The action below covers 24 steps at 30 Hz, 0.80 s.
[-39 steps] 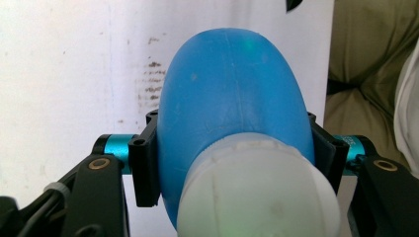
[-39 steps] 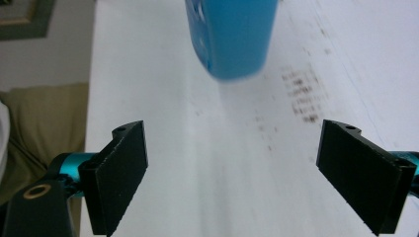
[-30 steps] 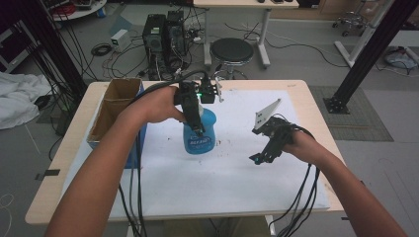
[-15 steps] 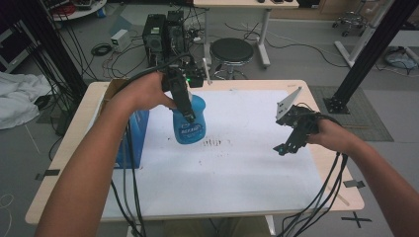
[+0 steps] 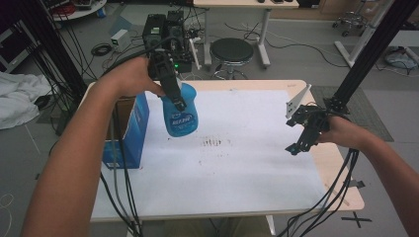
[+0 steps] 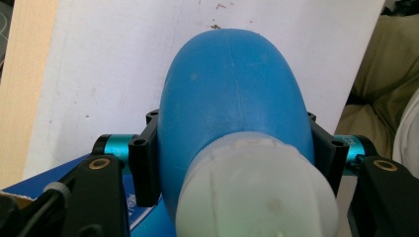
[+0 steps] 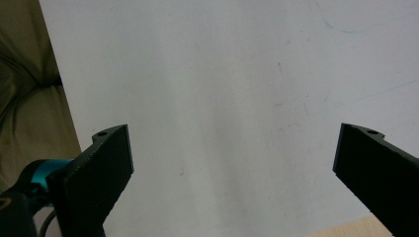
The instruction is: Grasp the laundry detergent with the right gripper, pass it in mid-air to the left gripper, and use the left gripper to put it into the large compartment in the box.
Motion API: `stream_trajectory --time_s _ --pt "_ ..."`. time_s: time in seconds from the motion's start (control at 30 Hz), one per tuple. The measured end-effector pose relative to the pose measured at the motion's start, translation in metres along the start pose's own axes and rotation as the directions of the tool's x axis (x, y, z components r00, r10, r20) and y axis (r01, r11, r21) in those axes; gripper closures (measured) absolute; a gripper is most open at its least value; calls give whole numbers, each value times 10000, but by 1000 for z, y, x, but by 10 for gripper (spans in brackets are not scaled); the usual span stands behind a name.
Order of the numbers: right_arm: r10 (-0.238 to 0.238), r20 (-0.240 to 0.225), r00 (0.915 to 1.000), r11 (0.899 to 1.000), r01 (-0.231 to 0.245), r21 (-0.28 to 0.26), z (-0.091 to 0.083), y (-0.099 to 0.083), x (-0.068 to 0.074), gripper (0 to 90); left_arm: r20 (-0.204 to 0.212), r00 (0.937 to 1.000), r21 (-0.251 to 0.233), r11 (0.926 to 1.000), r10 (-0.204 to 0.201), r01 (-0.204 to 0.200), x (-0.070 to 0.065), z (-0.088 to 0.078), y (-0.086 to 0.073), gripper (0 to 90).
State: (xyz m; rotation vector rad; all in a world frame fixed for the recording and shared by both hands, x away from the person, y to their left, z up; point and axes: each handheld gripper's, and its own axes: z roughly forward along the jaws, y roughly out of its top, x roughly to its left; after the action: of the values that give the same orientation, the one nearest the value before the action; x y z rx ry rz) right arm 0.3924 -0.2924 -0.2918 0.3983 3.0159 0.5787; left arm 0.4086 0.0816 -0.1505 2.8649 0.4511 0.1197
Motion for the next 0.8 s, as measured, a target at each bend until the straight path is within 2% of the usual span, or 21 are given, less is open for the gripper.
stream_trajectory --time_s 0.17,0.33,0.47,0.8 --pt "47 -25 10000 9999 -48 -113 -1 -3 -2 10 -9 10000 -307 9995 13 -14 4 -21 -12 376" --pt "105 -125 9999 9998 -107 -170 -3 -5 -3 10 -95 9999 -739 9972 -135 128 8 -43 -29 376" --pt "174 -125 9998 9996 -176 -213 -3 -6 -3 10 -314 9994 -706 9974 -155 132 11 -58 -43 376" --pt "89 -150 9998 9998 -91 -169 -2 -5 0 10 -664 9951 -1020 9925 -737 667 19 -93 -88 376"
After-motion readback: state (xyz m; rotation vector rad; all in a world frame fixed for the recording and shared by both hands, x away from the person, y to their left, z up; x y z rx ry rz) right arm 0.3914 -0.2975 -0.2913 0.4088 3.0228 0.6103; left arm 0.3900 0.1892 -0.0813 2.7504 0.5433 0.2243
